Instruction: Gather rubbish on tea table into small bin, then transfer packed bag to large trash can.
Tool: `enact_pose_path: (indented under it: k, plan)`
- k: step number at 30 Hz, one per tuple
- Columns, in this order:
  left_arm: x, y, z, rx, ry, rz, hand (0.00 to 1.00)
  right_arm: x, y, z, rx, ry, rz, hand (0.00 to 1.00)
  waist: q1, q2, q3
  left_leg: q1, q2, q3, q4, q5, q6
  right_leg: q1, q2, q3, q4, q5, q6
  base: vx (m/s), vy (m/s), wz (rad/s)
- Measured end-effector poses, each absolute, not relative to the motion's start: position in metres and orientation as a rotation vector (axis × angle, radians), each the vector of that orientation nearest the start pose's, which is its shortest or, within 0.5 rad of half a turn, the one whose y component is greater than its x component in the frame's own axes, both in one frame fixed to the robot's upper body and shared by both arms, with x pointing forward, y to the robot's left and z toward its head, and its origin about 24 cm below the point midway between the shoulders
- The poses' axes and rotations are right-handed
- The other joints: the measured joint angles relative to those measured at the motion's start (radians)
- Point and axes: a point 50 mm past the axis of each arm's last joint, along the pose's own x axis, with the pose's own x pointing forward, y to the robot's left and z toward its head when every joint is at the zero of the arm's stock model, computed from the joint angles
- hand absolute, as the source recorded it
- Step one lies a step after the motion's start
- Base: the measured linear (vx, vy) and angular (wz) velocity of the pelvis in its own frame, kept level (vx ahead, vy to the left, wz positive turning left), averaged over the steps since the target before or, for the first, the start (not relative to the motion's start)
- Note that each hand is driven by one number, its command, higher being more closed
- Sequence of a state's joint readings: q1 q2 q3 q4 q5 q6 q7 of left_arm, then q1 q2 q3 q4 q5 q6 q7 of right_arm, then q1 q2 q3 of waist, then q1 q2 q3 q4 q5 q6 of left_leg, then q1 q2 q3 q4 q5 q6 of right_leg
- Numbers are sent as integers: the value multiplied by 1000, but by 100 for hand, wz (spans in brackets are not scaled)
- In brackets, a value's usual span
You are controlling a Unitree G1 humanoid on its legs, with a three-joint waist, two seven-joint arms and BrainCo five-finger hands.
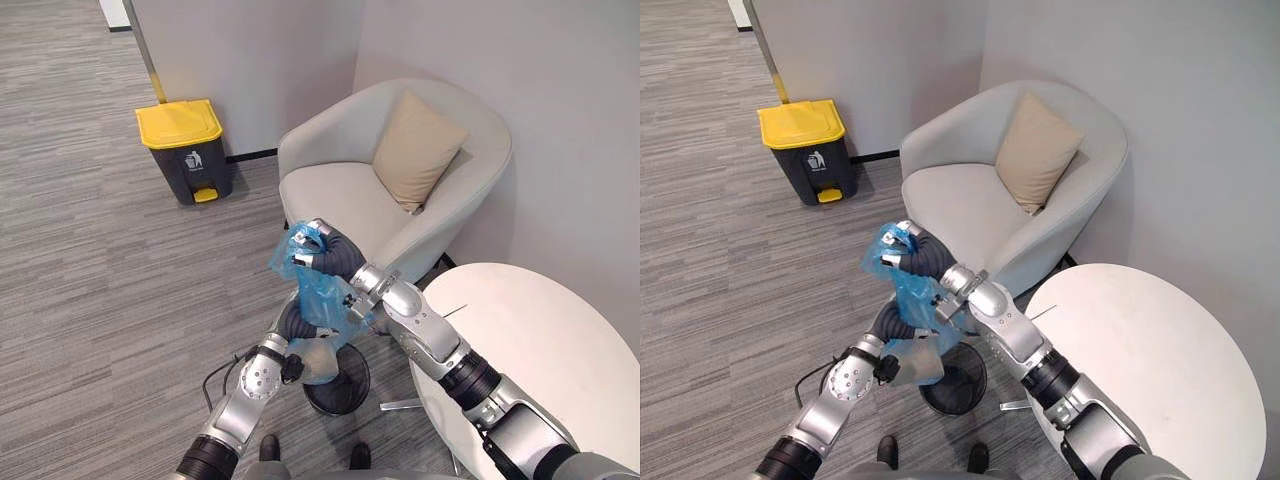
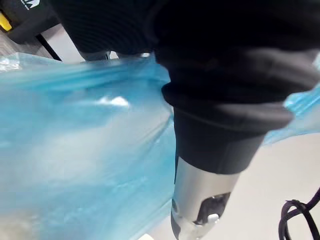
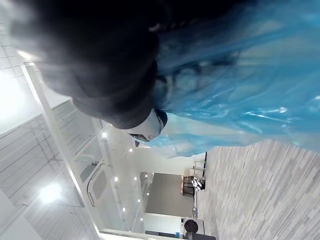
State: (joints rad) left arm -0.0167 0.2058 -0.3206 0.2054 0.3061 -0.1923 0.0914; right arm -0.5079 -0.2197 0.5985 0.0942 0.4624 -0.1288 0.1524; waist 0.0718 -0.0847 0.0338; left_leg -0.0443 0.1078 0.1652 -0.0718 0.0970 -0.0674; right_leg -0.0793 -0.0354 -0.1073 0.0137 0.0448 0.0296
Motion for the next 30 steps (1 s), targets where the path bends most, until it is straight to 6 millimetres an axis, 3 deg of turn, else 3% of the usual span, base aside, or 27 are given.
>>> enact_pose_path:
  k: [9, 17, 26, 27, 30]
  plan:
    - [239, 115, -2, 609, -14, -308, 0, 283, -11, 139, 61, -330, 896, 100, 0, 0, 0, 1, 0, 0, -1, 0, 0, 0, 0, 0, -1, 0, 0, 0, 0, 0]
    - [239, 116, -4, 616, -9, -271, 0, 276, 7, 143, 166, -321, 934, 100, 0, 0, 0, 3, 0, 0, -1, 0, 0, 2, 0, 0, -1, 0, 0, 0, 0, 0]
    - [244, 104, 3, 583, -44, -202, 0, 255, 35, 138, 245, -273, 1047, 100, 0, 1, 1, 4, 1, 0, 2, -1, -1, 5, 0, 0, -1, 0, 0, 0, 0, 0]
    - [245, 104, 4, 582, -46, -197, 100, 254, 36, 138, 248, -270, 1053, 100, 0, 1, 1, 4, 1, 0, 2, -1, -1, 5, 0, 0, -1, 0, 0, 0, 0, 0]
    - [251, 101, 11, 572, -76, -156, 100, 248, 43, 138, 258, -265, 1085, 100, 0, 1, 1, 4, 1, 0, 2, -1, -1, 5, 0, 0, -1, 0, 0, 0, 0, 0]
